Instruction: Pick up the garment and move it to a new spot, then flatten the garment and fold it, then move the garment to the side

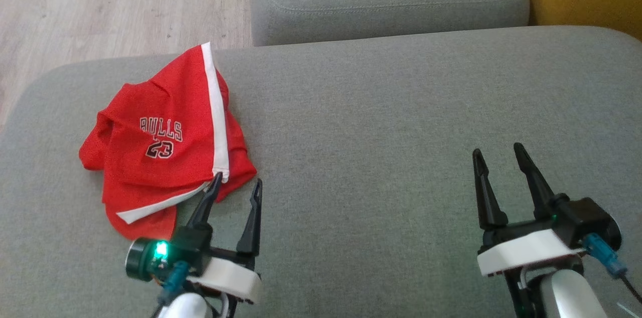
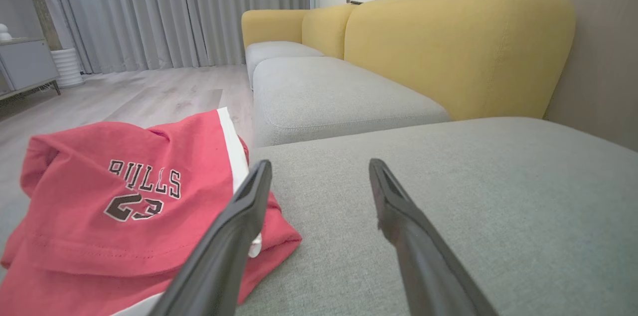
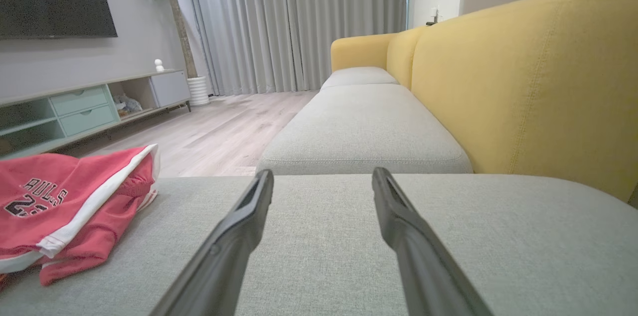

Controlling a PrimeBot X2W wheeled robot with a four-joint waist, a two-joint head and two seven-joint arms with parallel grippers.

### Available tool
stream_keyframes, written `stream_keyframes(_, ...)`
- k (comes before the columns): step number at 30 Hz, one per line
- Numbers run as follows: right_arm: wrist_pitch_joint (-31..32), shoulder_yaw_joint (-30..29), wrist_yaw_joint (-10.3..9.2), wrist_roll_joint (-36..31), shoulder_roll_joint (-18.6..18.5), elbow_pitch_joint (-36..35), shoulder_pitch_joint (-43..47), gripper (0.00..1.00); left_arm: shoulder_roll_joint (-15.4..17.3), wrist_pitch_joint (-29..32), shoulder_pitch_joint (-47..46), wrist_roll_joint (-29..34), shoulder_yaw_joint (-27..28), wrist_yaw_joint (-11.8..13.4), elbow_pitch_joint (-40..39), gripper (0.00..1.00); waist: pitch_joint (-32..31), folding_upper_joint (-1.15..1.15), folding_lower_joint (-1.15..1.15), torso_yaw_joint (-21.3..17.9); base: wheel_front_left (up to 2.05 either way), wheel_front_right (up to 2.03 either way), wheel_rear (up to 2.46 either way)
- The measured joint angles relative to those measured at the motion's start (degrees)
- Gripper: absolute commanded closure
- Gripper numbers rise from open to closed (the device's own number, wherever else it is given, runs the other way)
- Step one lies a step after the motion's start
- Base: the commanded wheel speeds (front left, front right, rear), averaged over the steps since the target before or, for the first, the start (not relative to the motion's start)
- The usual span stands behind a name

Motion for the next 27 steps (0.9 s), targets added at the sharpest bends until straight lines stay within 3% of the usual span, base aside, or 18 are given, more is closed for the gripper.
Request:
stream_keyframes(18, -3.05, 1.41, 0.00, -16.51, -0.05, -1.14, -0.01, 0.00, 3.00, -3.00, -2.86, 9.72, -8.25, 5.94, 2.67, 0.00, -0.06, 0.00, 0.00, 0.49, 0.00, 0.00, 0.00)
stream_keyframes(22, -3.55, 1.29, 0.00, -14.32, -0.05, -1.25, 0.00, 0.00, 1.91, -3.56, -2.74, 5.86, -5.95, 6.17, 1.34, 0.00, -0.11, 0.00, 0.00, 0.61, 0.00, 0.00, 0.00)
stream_keyframes(27, -4.57, 0.34, 0.00, -7.02, -0.10, -0.25, 0.29, 0.00, -0.31, -4.59, -0.19, 1.27, -0.19, 4.16, -0.31, 0.00, -0.23, 0.00, 0.00, 0.56, 0.00, 0.00, 0.00)
